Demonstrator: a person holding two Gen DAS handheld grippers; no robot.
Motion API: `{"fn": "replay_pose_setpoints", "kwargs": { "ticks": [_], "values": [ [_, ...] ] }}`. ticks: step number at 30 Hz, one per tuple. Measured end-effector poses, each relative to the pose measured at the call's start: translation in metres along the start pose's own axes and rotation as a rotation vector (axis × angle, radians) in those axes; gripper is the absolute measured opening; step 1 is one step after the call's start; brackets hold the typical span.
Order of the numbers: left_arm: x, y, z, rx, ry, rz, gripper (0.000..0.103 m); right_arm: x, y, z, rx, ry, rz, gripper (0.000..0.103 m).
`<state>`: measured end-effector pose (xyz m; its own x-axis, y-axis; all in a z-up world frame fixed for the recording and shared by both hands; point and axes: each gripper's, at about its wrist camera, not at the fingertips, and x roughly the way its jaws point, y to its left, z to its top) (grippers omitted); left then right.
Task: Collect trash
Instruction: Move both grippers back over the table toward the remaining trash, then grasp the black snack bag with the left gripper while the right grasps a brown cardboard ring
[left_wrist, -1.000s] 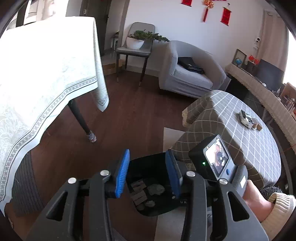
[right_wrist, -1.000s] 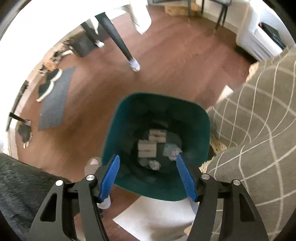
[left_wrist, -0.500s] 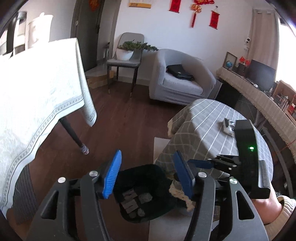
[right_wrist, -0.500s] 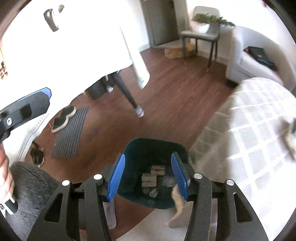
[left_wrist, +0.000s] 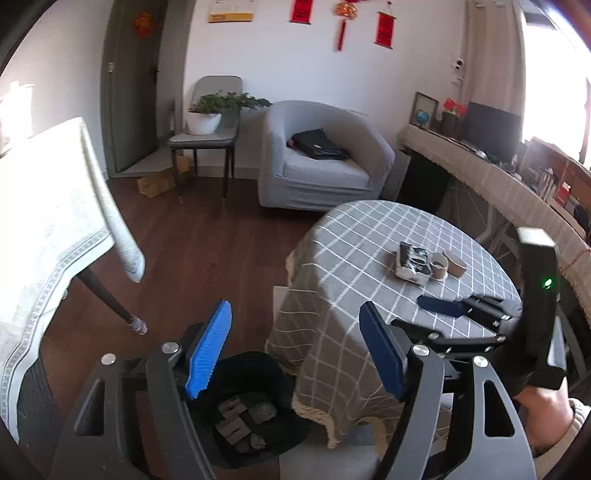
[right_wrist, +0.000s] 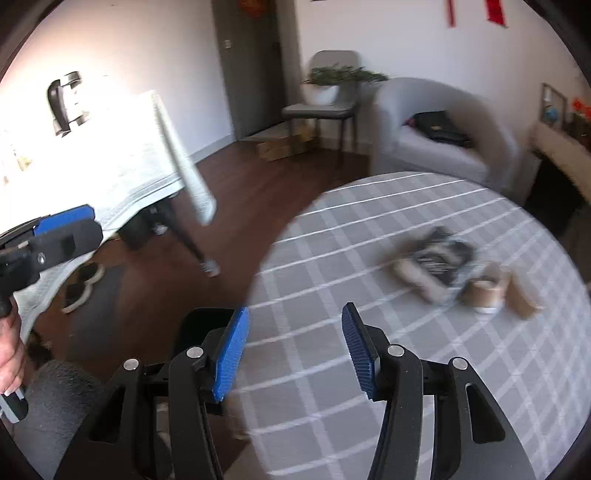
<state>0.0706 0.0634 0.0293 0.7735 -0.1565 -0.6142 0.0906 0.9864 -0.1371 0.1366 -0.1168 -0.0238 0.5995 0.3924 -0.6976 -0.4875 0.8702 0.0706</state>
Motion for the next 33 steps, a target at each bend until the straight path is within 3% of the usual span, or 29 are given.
{"fn": "replay_pose_setpoints", "kwargs": {
  "ticks": [9,20,33],
  "values": [
    [0.051,-0.041,0.002,0.071,0.052,-0.052,0.079,-0.033,-0.074,-0.004,0.090,-0.032,-0.048,0.067],
    [0.120,-0.089,0.012,0.140,0.105,-0.135,0.081,-0.037,-0.147,0.003,0.115,-0.022,-0.101,0.072],
    [0.176,-0.131,0.016,0.219,0.164,-0.224,0.083,-0.032,-0.201,0.003,0.140,-0.019,-0.069,0.074]
  ]
}}
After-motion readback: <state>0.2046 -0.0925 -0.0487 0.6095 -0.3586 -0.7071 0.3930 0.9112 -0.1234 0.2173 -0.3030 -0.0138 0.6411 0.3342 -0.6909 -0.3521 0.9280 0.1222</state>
